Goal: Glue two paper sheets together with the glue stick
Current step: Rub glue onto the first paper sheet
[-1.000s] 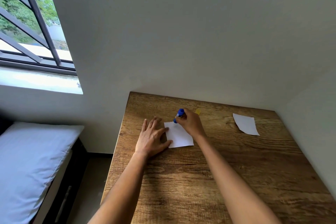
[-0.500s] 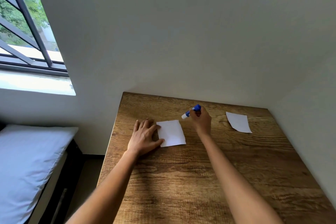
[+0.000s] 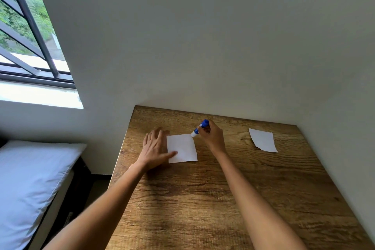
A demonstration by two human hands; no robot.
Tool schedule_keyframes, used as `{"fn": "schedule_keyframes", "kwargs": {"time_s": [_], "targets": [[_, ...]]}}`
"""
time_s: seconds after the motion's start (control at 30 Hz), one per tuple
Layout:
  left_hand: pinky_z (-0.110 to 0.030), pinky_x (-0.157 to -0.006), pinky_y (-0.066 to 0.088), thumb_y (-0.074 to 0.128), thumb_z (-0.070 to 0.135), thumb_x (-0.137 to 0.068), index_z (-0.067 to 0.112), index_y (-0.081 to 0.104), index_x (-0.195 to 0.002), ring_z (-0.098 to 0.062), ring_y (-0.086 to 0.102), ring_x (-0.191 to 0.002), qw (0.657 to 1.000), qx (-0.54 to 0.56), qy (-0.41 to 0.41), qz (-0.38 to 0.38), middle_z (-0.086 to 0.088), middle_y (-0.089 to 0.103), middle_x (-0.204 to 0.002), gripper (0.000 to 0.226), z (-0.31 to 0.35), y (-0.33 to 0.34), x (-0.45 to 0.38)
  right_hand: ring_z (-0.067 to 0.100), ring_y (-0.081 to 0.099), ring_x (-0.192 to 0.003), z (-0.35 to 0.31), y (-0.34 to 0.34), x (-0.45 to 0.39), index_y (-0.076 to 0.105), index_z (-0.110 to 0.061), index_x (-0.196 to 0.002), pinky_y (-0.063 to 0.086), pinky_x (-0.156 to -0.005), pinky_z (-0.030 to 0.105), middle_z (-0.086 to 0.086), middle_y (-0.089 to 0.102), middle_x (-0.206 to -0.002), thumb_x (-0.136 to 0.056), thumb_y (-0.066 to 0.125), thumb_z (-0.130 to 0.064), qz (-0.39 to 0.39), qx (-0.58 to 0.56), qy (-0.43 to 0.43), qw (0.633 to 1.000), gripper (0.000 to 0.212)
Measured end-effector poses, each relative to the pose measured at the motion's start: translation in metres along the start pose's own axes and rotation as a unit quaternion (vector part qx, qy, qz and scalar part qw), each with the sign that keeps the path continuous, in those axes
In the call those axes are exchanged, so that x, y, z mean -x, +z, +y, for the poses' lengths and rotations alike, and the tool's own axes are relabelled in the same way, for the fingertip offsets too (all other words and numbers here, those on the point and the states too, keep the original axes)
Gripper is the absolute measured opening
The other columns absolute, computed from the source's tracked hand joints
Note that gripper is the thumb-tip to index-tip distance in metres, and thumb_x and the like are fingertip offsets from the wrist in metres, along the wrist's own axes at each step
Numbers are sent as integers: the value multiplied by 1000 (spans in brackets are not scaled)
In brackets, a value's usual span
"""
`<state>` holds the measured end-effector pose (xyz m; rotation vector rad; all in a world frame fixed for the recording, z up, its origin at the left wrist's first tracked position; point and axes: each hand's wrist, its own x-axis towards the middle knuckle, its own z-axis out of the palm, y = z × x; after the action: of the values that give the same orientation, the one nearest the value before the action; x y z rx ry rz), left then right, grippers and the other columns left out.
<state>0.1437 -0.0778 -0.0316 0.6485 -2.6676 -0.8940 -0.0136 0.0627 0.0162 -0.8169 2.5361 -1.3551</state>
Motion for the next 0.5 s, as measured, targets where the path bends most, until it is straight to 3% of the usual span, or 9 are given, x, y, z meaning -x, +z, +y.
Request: {"fn": "schedule_keyframes", "kwargs": {"time_s": [0.1,0.2,0.33,0.5], "targets": [[-51,-116,0,50,58,-80,33,42,-131,-26,11,-144,996,-53,44,56,-6,20,-154,58,4,1,-7,13,56,-74,0,0,-2,59,-12,-92,42,-66,21,0,61,-84,-86,60,-17,-1,4,-6,1000,7],[-50,-112,-14,51,49,-87,39,47,-129,-26,-4,-146,984,-145,106,0,-4,11,-157,44,15,9,-19,14,56,-74,1,1,-4,59,-12,-92,44,-66,23,1,60,-82,-86,60,-17,-10,14,-10,1000,8],[-53,-110,-18,49,55,-86,40,42,-133,-30,-15,-144,967,-221,101,-70,-5,-2,-159,50,19,17,-31,15,58,-78,1,3,-4,59,-12,-95,47,-71,26,3,63,-87,-85,60,-17,-28,25,-17,999,11],[-55,-110,-17,48,59,-84,41,38,-135,-31,-16,-143,960,-250,93,-90,-6,-6,-158,55,16,17,-32,13,58,-79,1,8,-6,59,-14,-96,45,-71,24,-1,61,-87,-85,61,-21,-38,42,-24,998,12]]}}
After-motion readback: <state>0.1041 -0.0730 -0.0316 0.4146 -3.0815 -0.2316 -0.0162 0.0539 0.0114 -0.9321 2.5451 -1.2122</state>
